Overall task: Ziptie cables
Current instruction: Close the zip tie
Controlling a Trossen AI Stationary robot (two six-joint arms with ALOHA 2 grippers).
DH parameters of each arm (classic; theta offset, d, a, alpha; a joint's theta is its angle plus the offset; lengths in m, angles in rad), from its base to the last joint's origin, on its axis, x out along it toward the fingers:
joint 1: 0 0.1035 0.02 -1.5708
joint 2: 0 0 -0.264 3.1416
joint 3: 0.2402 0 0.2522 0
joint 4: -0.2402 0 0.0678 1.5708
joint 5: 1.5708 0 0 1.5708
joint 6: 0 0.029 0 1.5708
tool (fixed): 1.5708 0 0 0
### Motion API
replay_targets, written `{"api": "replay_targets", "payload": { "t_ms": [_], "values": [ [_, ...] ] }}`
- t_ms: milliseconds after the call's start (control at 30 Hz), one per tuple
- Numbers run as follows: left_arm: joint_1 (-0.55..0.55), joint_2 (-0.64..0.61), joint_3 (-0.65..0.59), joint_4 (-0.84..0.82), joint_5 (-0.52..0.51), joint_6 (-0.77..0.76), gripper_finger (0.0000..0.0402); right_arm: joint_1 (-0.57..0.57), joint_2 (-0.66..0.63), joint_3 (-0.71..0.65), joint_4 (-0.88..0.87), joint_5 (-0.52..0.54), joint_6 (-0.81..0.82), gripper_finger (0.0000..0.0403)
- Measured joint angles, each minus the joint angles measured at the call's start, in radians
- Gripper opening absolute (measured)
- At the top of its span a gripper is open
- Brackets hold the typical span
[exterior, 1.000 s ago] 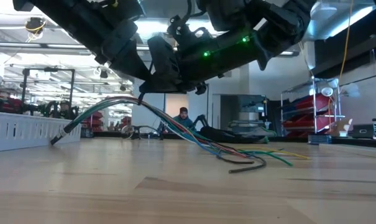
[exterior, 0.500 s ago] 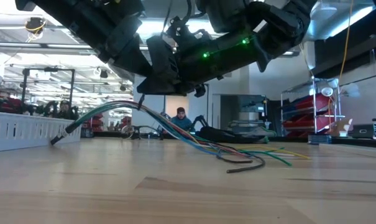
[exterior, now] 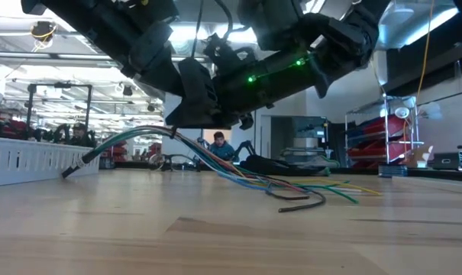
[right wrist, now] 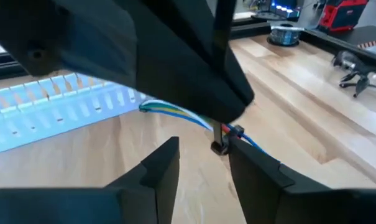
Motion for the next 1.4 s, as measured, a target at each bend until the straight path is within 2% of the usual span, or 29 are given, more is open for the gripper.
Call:
{"api": "replay_targets", "payload": {
  "t_ms": [300,367,467,500,633,767,1000,1267,1400],
  "values": [
    [0.003,0.0,0.0,0.012,0.0,0.0,0.0,-0.025,0.04,0.038,0.018,0.009,-0.016,0.0118],
    [0.003,0.0,0.0,0.009,0.0,0.0,0.0,-0.025,0.042,0.048,-0.021,0.004,-0.02,0.0092],
    [0.003,0.0,0.0,0.005,0.0,0.005,0.0,-0.022,0.053,0.069,-0.047,-0.008,-0.075,0.0026],
    [0.003,0.0,0.0,0.003,0.0,0.01,0.0,-0.021,0.053,0.07,-0.051,-0.01,-0.09,0.0015],
    [0.004,-0.021,0.0,-0.003,-0.029,0.067,0.0,-0.021,0.053,0.074,-0.077,-0.013,-0.087,0.0007],
    [0.006,-0.103,0.005,-0.005,-0.056,0.131,0.0,-0.021,0.089,0.074,-0.087,-0.054,-0.063,0.0004],
    [0.027,-0.283,0.004,-0.189,-0.152,0.114,0.0,-0.023,0.129,0.074,-0.082,-0.093,-0.036,0.0002],
    [0.03,-0.33,0.001,-0.229,-0.139,0.147,0.0002,-0.023,0.129,0.094,-0.096,-0.11,-0.061,0.0001],
    [0.042,-0.349,0.038,-0.274,-0.132,0.202,0.0035,-0.022,0.129,0.105,-0.115,-0.122,-0.072,0.0001]
  ]
}}
